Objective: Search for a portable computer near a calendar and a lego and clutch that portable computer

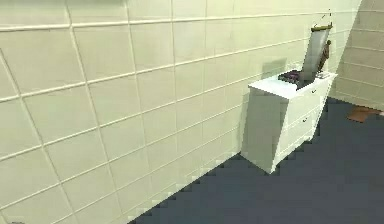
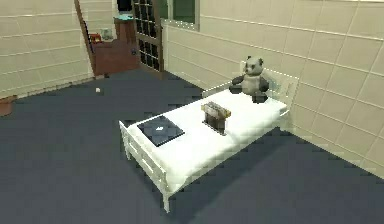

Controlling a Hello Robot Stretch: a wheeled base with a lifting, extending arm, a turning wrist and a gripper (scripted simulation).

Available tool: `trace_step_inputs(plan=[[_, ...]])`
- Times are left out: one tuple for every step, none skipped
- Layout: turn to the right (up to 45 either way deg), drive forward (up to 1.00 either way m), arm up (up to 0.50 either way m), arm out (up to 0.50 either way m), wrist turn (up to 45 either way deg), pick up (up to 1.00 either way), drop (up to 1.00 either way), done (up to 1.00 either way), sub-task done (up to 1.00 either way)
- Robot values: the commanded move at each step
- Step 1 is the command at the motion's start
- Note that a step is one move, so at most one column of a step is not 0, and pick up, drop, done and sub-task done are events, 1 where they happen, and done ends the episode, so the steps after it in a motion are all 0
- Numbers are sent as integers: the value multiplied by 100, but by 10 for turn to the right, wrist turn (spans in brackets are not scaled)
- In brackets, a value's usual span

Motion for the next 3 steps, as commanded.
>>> trace_step_inputs(plan=[[450,0,0,0,0,0,0,0,0],[0,35,0,0,0,0,0,0,0],[330,0,0,0,0,0,0,0,0]])
